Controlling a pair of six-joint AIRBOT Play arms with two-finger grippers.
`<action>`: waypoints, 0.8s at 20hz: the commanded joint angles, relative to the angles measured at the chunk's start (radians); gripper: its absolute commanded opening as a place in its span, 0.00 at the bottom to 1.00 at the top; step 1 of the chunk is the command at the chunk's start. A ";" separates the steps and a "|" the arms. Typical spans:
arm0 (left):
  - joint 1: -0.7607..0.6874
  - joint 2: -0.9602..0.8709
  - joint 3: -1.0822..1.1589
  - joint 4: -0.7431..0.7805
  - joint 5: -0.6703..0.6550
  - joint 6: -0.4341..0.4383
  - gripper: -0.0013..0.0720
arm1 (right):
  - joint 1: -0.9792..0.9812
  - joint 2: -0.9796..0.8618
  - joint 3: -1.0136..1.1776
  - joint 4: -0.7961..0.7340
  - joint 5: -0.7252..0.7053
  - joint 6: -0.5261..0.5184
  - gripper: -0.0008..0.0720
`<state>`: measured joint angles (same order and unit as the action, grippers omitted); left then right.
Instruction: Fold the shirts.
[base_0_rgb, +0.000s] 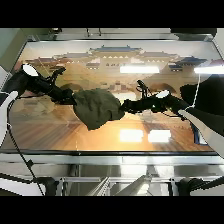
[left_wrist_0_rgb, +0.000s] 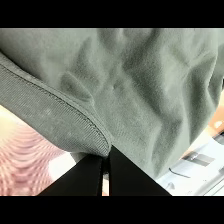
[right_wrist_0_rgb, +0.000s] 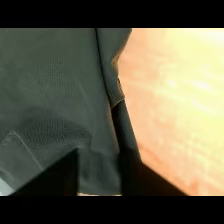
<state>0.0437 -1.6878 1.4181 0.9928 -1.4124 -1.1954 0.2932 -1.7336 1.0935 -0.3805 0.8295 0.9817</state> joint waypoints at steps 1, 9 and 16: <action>0.000 0.000 0.001 -0.001 0.000 0.000 0.05 | 0.010 -0.011 0.001 0.004 0.006 -0.003 0.29; 0.022 0.102 0.034 -0.361 -0.083 0.092 0.05 | -0.034 0.142 0.103 0.105 0.107 -0.085 0.03; 0.014 0.425 0.675 -0.506 -0.024 0.083 0.05 | -0.188 0.687 0.541 -0.026 0.136 -0.055 0.03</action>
<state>0.0620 -1.3766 1.8503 0.5186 -1.5150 -1.1069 0.1482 -1.2335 1.4818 -0.3096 0.9718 0.9031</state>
